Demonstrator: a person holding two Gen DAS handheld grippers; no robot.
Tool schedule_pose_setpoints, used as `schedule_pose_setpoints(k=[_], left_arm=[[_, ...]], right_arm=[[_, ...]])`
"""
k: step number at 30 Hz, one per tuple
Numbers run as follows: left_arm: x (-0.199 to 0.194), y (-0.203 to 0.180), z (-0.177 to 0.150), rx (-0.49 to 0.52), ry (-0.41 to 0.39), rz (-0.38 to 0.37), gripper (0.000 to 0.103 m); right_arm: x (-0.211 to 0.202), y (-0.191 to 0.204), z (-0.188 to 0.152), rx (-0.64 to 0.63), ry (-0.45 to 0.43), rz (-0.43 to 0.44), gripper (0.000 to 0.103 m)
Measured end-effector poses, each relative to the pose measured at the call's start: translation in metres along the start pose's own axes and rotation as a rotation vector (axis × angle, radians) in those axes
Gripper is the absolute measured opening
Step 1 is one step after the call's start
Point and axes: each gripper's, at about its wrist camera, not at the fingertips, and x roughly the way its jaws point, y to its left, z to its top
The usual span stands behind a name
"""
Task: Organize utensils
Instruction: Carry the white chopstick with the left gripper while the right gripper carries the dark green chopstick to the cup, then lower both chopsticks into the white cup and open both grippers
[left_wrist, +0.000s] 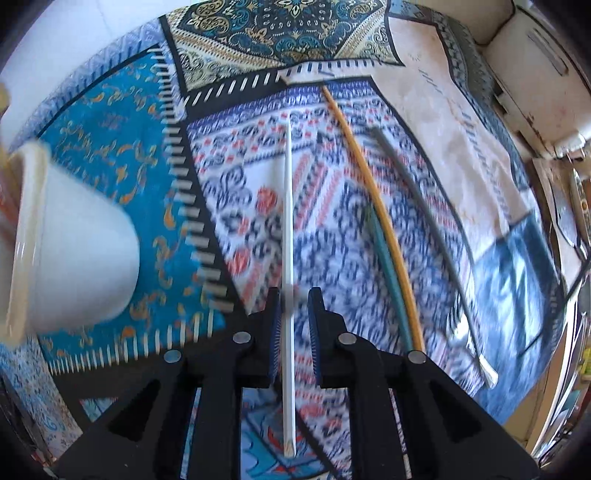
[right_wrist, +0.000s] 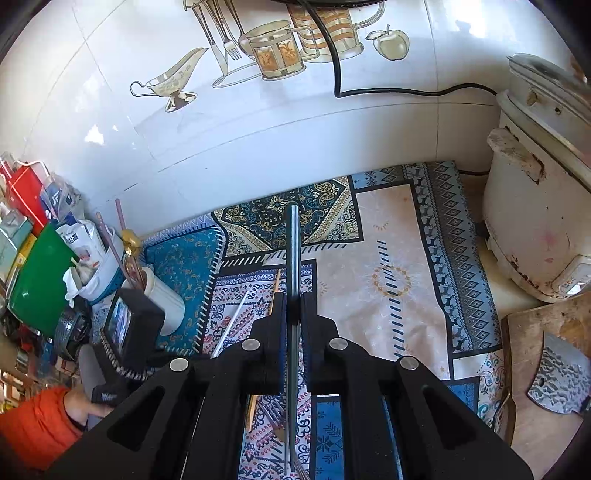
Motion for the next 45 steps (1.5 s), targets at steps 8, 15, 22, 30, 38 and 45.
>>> schedule_pose_setpoints(k=[8, 15, 22, 30, 38, 45], left_arm=[[0.005, -0.023, 0.014, 0.065, -0.037, 0.11, 0.003], [-0.043, -0.024, -0.022, 0.011, -0.157, 0.094, 0.003], [-0.109, -0.003, -0.048, -0.051, -0.342, 0.112, 0.003], [-0.187, 0.036, -0.067, -0.156, -0.568, 0.147, 0.003], [-0.242, 0.073, -0.064, -0.228, -0.744, 0.207, 0.003], [-0.257, 0.109, -0.049, -0.285, -0.856, 0.22, 0.003]], right_arm=[[-0.009, -0.003, 0.002, 0.028, -0.012, 0.018, 0.007], [-0.018, 0.015, 0.009, -0.025, -0.046, 0.029, 0.007], [-0.017, 0.043, 0.018, -0.071, -0.063, 0.068, 0.007], [-0.009, 0.096, 0.037, -0.148, -0.099, 0.133, 0.007], [0.0, 0.155, 0.061, -0.2, -0.157, 0.216, 0.007], [0.018, 0.199, 0.078, -0.224, -0.213, 0.25, 0.007]])
